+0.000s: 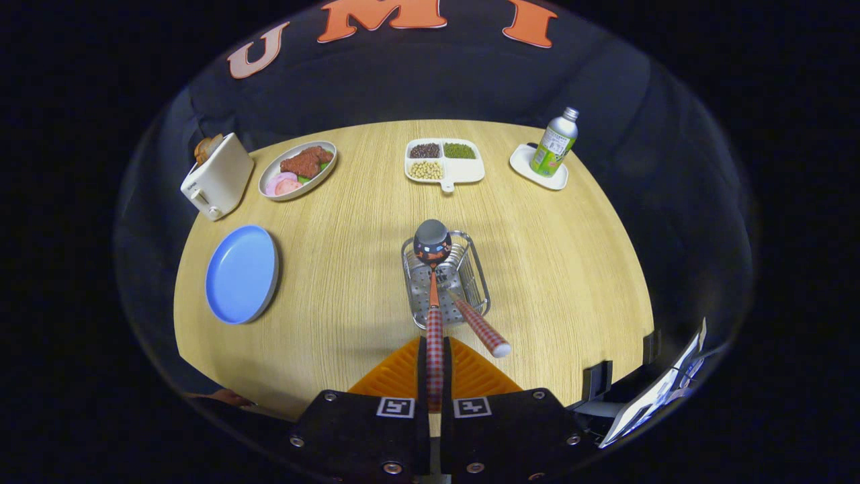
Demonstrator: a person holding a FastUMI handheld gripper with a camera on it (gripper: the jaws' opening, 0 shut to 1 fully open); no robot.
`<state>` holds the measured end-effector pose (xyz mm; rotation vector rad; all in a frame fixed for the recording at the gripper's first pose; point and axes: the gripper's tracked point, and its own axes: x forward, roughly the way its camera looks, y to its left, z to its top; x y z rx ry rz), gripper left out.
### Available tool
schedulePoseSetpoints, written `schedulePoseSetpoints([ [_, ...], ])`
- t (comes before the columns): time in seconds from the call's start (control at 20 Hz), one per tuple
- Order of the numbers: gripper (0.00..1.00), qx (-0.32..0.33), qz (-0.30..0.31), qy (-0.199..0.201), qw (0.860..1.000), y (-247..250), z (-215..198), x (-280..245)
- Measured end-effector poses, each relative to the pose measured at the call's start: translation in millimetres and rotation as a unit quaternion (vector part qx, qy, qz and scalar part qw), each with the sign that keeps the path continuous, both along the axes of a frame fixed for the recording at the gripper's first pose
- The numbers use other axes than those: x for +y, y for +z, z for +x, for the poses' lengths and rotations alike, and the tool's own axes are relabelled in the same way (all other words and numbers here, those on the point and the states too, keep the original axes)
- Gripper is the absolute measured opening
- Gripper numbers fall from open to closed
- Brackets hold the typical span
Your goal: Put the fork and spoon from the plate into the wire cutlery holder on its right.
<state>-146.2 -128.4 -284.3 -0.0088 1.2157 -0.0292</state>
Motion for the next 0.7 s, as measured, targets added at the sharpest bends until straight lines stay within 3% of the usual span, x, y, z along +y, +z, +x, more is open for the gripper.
schedulePoseSetpoints([
  [0.3,0.07,0.071,0.007,0.063,0.995,11.1,-19.0,-8.8],
  [0.7,0.07,0.176,0.018,0.077,0.981,5.1,-21.2,-11.4],
])
